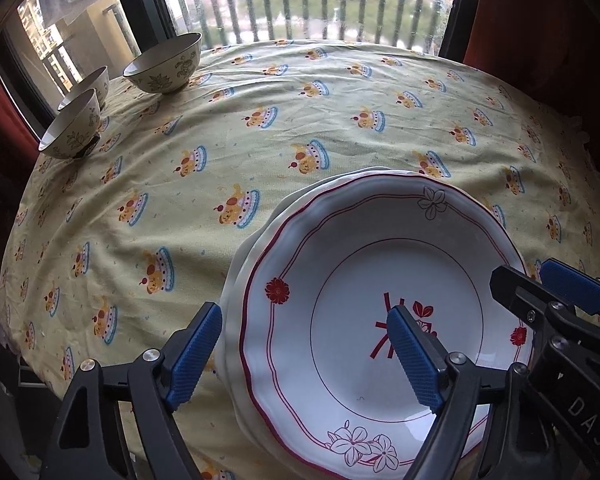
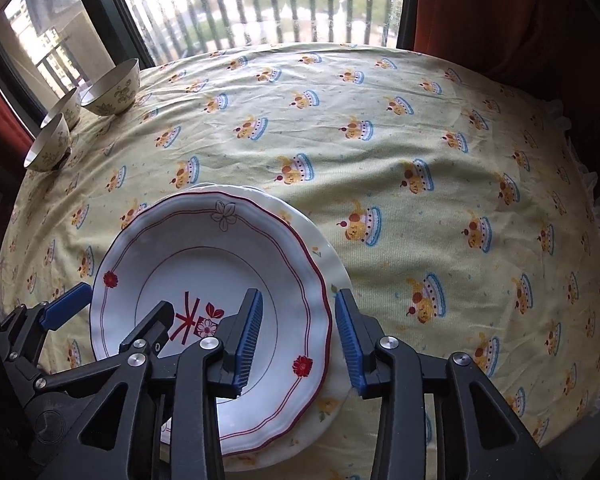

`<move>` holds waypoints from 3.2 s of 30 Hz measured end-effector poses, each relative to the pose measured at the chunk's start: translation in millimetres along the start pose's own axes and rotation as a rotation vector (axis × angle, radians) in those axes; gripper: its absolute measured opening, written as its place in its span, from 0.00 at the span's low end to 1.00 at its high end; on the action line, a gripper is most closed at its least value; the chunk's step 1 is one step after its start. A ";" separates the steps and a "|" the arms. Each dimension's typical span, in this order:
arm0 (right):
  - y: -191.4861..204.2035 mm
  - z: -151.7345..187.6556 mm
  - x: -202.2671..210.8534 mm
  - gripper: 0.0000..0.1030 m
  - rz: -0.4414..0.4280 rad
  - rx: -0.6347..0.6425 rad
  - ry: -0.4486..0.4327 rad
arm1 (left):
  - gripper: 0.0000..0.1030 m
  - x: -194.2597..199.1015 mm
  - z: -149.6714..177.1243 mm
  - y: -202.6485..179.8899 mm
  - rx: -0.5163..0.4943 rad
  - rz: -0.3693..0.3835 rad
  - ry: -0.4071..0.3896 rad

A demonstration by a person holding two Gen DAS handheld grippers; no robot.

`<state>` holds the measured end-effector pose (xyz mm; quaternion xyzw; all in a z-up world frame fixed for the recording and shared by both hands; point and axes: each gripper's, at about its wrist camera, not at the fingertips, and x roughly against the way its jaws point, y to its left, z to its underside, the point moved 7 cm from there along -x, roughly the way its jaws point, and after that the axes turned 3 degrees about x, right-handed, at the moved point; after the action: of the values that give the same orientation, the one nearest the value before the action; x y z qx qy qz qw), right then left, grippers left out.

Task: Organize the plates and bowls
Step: 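Lower the red-rimmed plate onto the floral plate stack with both grippers, then open both grippers and move them toward the cream bowls, then grasp the rim of the large green-rimmed bowl with both grippers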

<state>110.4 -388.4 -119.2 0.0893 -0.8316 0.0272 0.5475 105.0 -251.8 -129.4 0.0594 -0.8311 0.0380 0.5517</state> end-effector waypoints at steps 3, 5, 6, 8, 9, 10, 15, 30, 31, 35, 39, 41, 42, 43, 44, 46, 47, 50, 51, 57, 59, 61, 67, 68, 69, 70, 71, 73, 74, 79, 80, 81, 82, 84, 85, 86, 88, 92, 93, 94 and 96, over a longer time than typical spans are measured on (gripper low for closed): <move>9.6 -9.4 5.7 0.64 -0.005 0.018 -0.030 | 0.89 5.8 -5.4 8.4 0.015 0.003 -0.020; 16.9 -13.7 6.7 0.64 -0.007 0.032 -0.033 | 0.91 9.0 -9.5 15.0 0.029 0.008 -0.028; 20.3 -15.8 7.6 0.65 -0.013 0.031 -0.035 | 0.91 10.2 -11.6 18.1 0.034 0.013 -0.033; 27.3 -19.9 9.4 0.67 -0.018 0.031 -0.041 | 0.91 11.6 -14.7 24.4 0.041 0.026 -0.037; 30.8 -22.3 10.0 0.67 -0.014 0.031 -0.045 | 0.91 12.0 -16.3 27.2 0.041 0.035 -0.037; 34.5 -24.6 11.1 0.67 -0.009 0.031 -0.049 | 0.91 12.6 -18.6 30.8 0.038 0.043 -0.039; 60.4 -33.6 14.2 0.67 -0.002 0.010 -0.066 | 0.91 18.2 -30.9 51.0 0.000 0.060 -0.065; 176.7 -69.1 2.1 0.67 0.010 -0.082 -0.086 | 0.86 13.6 -74.1 154.3 -0.115 0.087 -0.066; 184.4 -71.9 -0.2 0.68 0.012 -0.085 -0.082 | 0.86 12.0 -76.8 161.4 -0.117 0.082 -0.065; 212.4 -83.9 -10.9 0.76 0.041 -0.090 -0.077 | 0.84 3.4 -87.1 191.6 -0.118 0.086 -0.057; 236.7 -93.6 -20.6 0.77 0.039 -0.138 -0.066 | 0.84 -7.1 -96.6 219.9 -0.096 0.117 -0.027; 250.1 -99.8 -23.9 0.77 0.048 -0.157 -0.075 | 0.84 -10.9 -101.9 233.0 -0.091 0.126 -0.028; 256.2 -102.8 -25.7 0.77 0.051 -0.165 -0.080 | 0.83 -12.2 -105.6 240.6 -0.096 0.124 -0.033; 262.2 -106.0 -28.0 0.77 0.056 -0.170 -0.083 | 0.83 -13.9 -109.4 246.9 -0.103 0.115 -0.039; 268.3 -109.8 -30.8 0.77 0.062 -0.174 -0.082 | 0.83 -15.3 -113.5 253.9 -0.109 0.095 -0.050; 281.5 -117.0 -34.8 0.77 0.055 -0.173 -0.095 | 0.83 -16.5 -124.3 268.6 -0.123 0.046 -0.095; 288.9 -121.3 -36.0 0.77 0.044 -0.167 -0.109 | 0.82 -16.8 -129.1 274.7 -0.131 0.032 -0.111; 307.0 -133.9 -41.5 0.77 0.048 -0.162 -0.111 | 0.79 -20.8 -142.2 291.5 -0.149 0.026 -0.119; 312.9 -138.6 -43.8 0.77 0.053 -0.165 -0.108 | 0.78 -22.4 -146.4 297.7 -0.145 0.029 -0.119; 344.4 -169.9 -56.2 0.77 0.053 -0.149 -0.129 | 0.75 -33.3 -174.4 330.2 -0.106 0.008 -0.148; 353.3 -181.2 -60.3 0.77 0.073 -0.133 -0.139 | 0.74 -37.2 -183.1 338.5 -0.091 0.009 -0.154; 361.3 -192.1 -65.0 0.77 0.075 -0.133 -0.148 | 0.73 -42.0 -193.0 347.8 -0.069 -0.002 -0.166; 381.2 -221.2 -87.9 0.76 0.087 -0.127 -0.154 | 0.60 -66.3 -215.7 370.3 -0.008 -0.008 -0.149; 382.0 -224.1 -91.3 0.76 0.092 -0.136 -0.155 | 0.60 -69.4 -218.7 373.1 -0.007 -0.012 -0.150; 382.5 -226.4 -94.5 0.76 0.092 -0.147 -0.156 | 0.60 -72.3 -221.3 375.5 -0.007 -0.013 -0.150; 384.1 -228.5 -97.6 0.75 0.090 -0.157 -0.158 | 0.60 -75.2 -224.1 378.2 -0.007 -0.019 -0.150; 385.3 -230.6 -100.5 0.75 0.093 -0.160 -0.159 | 0.60 -77.7 -226.1 380.6 -0.006 -0.026 -0.151; 388.4 -234.7 -106.5 0.70 0.102 -0.157 -0.159 | 0.59 -82.3 -229.3 383.6 -0.002 -0.027 -0.148; 390.2 -236.7 -109.2 0.65 0.100 -0.156 -0.157 | 0.55 -84.7 -230.5 384.3 0.000 -0.022 -0.144; 391.6 -244.2 -122.6 0.52 0.104 -0.174 -0.147 | 0.44 -94.5 -237.7 384.6 0.000 0.000 -0.139; 391.6 -245.1 -125.0 0.49 0.100 -0.179 -0.144 | 0.41 -96.1 -239.1 383.6 -0.001 0.004 -0.136; 391.5 -246.2 -127.3 0.45 0.097 -0.182 -0.140 | 0.39 -97.9 -240.0 383.2 0.000 0.010 -0.132; 391.9 -247.8 -129.2 0.44 0.094 -0.184 -0.137 | 0.39 -99.6 -240.4 383.1 0.001 0.014 -0.127; 393.4 -250.0 -133.9 0.38 0.087 -0.183 -0.134 | 0.37 -101.5 -241.2 383.4 0.002 0.005 -0.122; 394.4 -250.9 -135.8 0.34 0.080 -0.179 -0.132 | 0.36 -101.6 -241.4 384.8 0.003 -0.004 -0.123; 396.4 -252.0 -136.8 0.27 0.071 -0.170 -0.130 | 0.36 -102.2 -241.3 385.4 0.002 -0.008 -0.122; 399.1 -253.1 -138.3 0.20 0.063 -0.158 -0.130 | 0.30 -104.5 -239.9 386.3 -0.001 -0.006 -0.104; 403.1 -254.9 -136.2 0.19 0.066 -0.138 -0.130 | 0.22 -104.0 -238.7 385.3 0.000 0.016 -0.084; 403.4 -254.6 -135.9 0.19 0.065 -0.140 -0.126 | 0.22 -103.4 -238.5 385.0 -0.004 0.017 -0.085; 403.2 -253.9 -135.7 0.19 0.065 -0.142 -0.122 | 0.22 -102.5 -237.9 384.7 -0.007 0.017 -0.086; 402.6 -252.0 -135.1 0.19 0.063 -0.145 -0.117 | 0.21 -101.0 -236.3 383.9 -0.008 0.016 -0.086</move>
<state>318.8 59.2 -121.1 0.0246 -0.8644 -0.0214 0.5017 305.3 164.5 -129.8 0.0523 -0.8545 0.0363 0.5155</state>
